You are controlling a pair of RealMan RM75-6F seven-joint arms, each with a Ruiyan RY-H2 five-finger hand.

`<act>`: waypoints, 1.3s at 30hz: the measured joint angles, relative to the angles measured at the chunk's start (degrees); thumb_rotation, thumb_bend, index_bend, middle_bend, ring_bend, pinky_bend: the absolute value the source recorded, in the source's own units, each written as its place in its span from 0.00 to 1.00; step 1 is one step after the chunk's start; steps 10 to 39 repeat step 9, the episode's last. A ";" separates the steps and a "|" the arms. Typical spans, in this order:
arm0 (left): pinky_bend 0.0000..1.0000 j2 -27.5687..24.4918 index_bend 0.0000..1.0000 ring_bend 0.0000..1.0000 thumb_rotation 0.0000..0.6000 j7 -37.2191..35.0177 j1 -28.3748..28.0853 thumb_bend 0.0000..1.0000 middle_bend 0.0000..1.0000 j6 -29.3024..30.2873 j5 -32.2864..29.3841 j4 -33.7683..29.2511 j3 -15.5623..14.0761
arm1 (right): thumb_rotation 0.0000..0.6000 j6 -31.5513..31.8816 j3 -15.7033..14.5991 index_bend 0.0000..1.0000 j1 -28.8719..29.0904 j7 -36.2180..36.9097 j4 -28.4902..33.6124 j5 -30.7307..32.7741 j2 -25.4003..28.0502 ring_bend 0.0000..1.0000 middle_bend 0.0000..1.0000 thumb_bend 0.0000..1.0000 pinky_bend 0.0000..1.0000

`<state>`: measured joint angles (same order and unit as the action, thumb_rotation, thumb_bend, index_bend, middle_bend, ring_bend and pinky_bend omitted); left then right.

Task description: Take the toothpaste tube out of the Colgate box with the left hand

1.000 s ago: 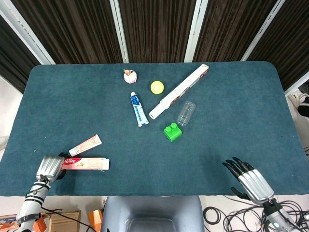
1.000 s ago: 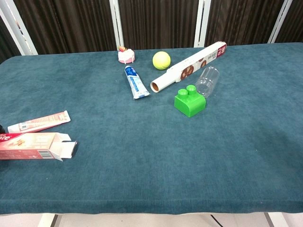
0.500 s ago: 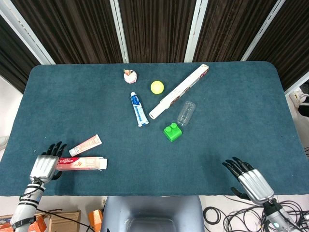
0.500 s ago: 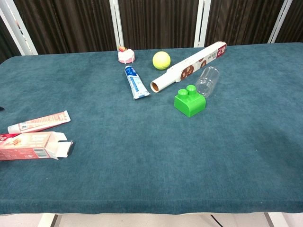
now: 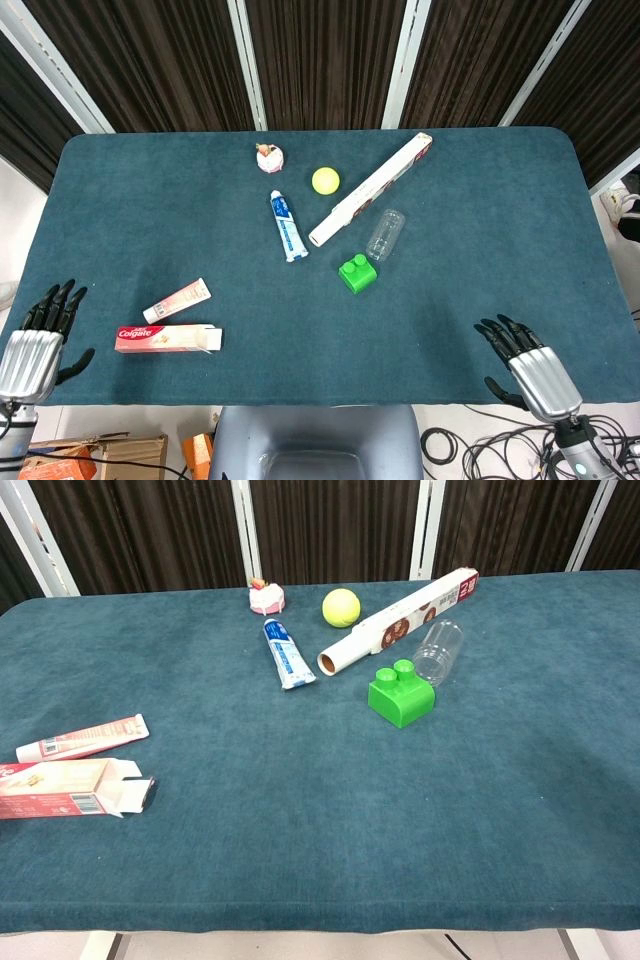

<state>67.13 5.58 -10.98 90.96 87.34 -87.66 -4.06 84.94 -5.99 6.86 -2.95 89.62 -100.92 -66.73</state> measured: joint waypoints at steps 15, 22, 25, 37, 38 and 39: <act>0.21 -3.13 0.01 0.01 1.00 0.30 1.49 0.22 0.00 -5.38 -2.19 -3.80 -0.42 | 1.00 1.64 0.37 0.09 -1.60 -2.00 -0.40 0.08 -1.41 0.03 0.11 0.24 0.18; 0.21 -3.13 0.01 0.01 1.00 0.30 1.49 0.22 0.00 -5.38 -2.19 -3.80 -0.42 | 1.00 1.64 0.37 0.09 -1.60 -2.00 -0.40 0.08 -1.41 0.03 0.11 0.24 0.18; 0.21 -3.13 0.01 0.01 1.00 0.30 1.49 0.22 0.00 -5.38 -2.19 -3.80 -0.42 | 1.00 1.64 0.37 0.09 -1.60 -2.00 -0.40 0.08 -1.41 0.03 0.11 0.24 0.18; 0.21 -3.13 0.01 0.01 1.00 0.30 1.49 0.22 0.00 -5.38 -2.19 -3.80 -0.42 | 1.00 1.64 0.37 0.09 -1.60 -2.00 -0.40 0.08 -1.41 0.03 0.11 0.24 0.18; 0.21 -3.13 0.01 0.01 1.00 0.30 1.49 0.22 0.00 -5.38 -2.19 -3.80 -0.42 | 1.00 1.64 0.37 0.09 -1.60 -2.00 -0.40 0.08 -1.41 0.03 0.11 0.24 0.18; 0.21 -3.13 0.01 0.01 1.00 0.30 1.49 0.22 0.00 -5.38 -2.19 -3.80 -0.42 | 1.00 1.64 0.37 0.09 -1.60 -2.00 -0.40 0.08 -1.41 0.03 0.11 0.24 0.18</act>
